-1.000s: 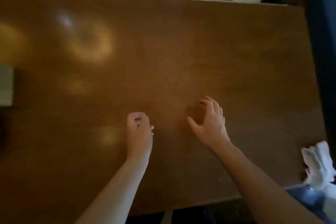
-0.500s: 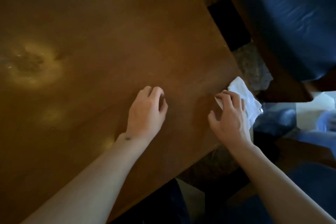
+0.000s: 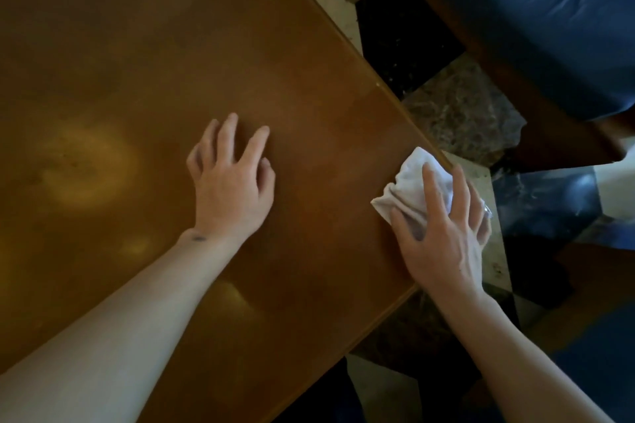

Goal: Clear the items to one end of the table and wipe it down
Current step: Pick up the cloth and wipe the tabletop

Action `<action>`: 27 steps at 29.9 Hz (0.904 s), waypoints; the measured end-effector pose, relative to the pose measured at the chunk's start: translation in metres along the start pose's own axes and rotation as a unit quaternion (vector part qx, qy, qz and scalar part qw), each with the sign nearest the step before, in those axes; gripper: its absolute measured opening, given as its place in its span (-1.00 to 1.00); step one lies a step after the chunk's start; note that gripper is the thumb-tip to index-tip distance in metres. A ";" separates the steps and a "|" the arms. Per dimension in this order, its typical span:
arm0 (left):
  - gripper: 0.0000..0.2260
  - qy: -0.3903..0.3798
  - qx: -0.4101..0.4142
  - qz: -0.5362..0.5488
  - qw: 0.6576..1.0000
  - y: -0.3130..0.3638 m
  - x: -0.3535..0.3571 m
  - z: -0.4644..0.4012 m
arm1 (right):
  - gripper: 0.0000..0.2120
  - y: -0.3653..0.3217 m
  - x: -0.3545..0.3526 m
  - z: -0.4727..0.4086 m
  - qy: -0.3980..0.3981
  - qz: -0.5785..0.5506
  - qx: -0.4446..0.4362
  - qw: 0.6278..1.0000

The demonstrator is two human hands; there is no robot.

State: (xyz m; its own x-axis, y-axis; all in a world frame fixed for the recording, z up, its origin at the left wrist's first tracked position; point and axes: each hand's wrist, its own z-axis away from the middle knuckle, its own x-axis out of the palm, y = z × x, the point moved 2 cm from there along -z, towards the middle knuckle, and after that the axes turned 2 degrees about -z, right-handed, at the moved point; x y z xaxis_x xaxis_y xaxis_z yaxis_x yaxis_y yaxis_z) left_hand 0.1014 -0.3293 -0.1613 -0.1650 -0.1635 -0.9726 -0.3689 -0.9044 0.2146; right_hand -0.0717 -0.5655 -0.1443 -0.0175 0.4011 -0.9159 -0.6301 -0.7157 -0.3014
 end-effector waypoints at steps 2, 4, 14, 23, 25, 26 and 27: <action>-0.52 0.000 -0.022 -0.019 1.000 -0.016 -0.003 -0.019 | -0.26 0.001 0.007 -0.004 0.008 0.008 0.013 1.000; -0.48 -0.013 -0.038 -0.040 0.998 -0.029 -0.004 -0.034 | -0.29 0.000 0.015 -0.006 0.016 0.004 0.013 1.000; -0.42 -0.022 -0.179 -0.049 0.982 -0.106 -0.018 -0.017 | -0.42 -0.031 0.015 -0.054 0.011 -0.014 -0.045 0.999; -0.51 0.014 -0.281 -0.025 0.959 -0.183 -0.034 0.042 | -0.50 -0.169 0.033 -0.155 0.006 0.002 -0.177 0.984; -0.53 0.027 -0.304 -0.020 0.952 -0.200 -0.038 0.054 | -0.51 -0.203 0.040 -0.166 -0.003 0.013 -0.195 0.981; -0.54 0.040 -0.322 -0.016 0.946 -0.210 -0.041 0.064 | -0.50 -0.218 0.045 -0.168 -0.011 0.018 -0.202 0.979; -0.55 0.051 -0.333 -0.015 0.941 -0.216 -0.043 0.072 | -0.51 -0.228 0.047 -0.172 -0.016 0.018 -0.206 0.978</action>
State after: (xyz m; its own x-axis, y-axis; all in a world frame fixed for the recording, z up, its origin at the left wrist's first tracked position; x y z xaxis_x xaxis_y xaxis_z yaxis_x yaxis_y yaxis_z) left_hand 0.1228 -0.0986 -0.1591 -0.0621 -0.1399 -0.9882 0.2893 -0.9501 0.1164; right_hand 0.2045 -0.4815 -0.1636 -0.0624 0.3846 -0.9210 -0.2630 -0.8965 -0.3565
